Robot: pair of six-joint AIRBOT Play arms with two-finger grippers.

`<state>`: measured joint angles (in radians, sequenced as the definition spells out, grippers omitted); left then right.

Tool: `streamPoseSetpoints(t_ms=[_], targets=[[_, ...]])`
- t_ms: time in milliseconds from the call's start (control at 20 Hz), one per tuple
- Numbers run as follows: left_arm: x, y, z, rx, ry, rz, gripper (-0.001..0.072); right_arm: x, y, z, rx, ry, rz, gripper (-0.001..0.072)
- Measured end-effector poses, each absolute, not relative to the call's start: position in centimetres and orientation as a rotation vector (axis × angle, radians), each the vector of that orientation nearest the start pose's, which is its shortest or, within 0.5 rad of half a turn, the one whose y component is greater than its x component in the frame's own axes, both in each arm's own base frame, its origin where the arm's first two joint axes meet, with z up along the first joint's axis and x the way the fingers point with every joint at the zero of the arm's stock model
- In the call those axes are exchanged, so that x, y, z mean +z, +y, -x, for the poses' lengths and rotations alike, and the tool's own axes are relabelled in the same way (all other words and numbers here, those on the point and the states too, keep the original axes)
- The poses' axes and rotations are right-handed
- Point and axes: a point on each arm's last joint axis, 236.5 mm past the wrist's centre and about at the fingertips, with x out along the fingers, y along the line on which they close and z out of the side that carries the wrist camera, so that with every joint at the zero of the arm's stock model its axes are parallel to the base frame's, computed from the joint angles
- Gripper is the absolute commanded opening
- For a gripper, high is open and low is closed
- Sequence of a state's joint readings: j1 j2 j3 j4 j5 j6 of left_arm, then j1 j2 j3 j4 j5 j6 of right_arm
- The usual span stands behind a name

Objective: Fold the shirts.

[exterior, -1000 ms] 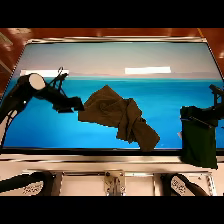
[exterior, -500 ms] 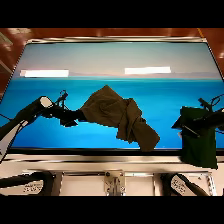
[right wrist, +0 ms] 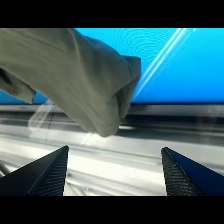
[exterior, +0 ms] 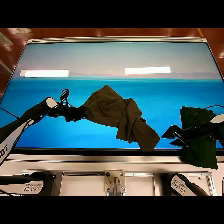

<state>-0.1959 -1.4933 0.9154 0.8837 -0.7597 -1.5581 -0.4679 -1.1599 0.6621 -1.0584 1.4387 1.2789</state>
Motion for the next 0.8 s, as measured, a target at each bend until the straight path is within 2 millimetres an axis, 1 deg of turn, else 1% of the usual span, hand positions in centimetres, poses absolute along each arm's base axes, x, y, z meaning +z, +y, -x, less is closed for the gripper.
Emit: streamPoseSetpoints(t_ms=[150, 350, 400, 450, 500, 550, 650, 700, 750, 800], targets=[[-9.5, -18.0, -38.0, -0.244, 1.326, 0.593, 0.0042, -7.7, 3.8, -21.0, 0.221, 1.652, -0.704, 0.0697], [-8.2, -18.4, -38.8, -0.286, 1.300, 0.566, 0.0041, -9.3, 5.2, -22.4, 0.191, 1.614, -0.647, 0.0695], [-7.9, -18.4, -39.1, -0.296, 1.291, 0.559, 0.0041, -9.8, 5.6, -22.6, 0.185, 1.615, -0.637, 0.0639], [-7.4, -18.5, -39.5, -0.306, 1.280, 0.553, 0.0041, -10.3, 6.0, -22.7, 0.181, 1.623, -0.632, 0.0421], [-6.9, -18.7, -39.9, -0.316, 1.266, 0.548, 0.0041, -10.8, 6.4, -22.6, 0.182, 1.637, -0.625, 0.0168], [-6.5, -18.8, -40.2, -0.325, 1.258, 0.542, 0.0041, -11.2, 6.8, -22.5, 0.183, 1.652, -0.621, 0.0067], [-5.2, -18.9, -41.0, -0.343, 1.225, 0.525, 0.0041, -11.5, 7.2, -22.6, 0.186, 1.661, -0.609, 0.0064], [-4.4, -18.8, -41.5, -0.351, 1.205, 0.503, 0.0040, -11.2, 7.1, -22.9, 0.191, 1.653, -0.595, 0.0063], [-3.4, -18.5, -42.2, -0.358, 1.175, 0.475, 0.0040, -10.6, 6.8, -23.5, 0.199, 1.634, -0.565, 0.0063], [-1.9, -18.0, -42.9, -0.363, 1.138, 0.435, 0.0040, -9.7, 6.4, -24.3, 0.207, 1.604, -0.527, 0.0063]])
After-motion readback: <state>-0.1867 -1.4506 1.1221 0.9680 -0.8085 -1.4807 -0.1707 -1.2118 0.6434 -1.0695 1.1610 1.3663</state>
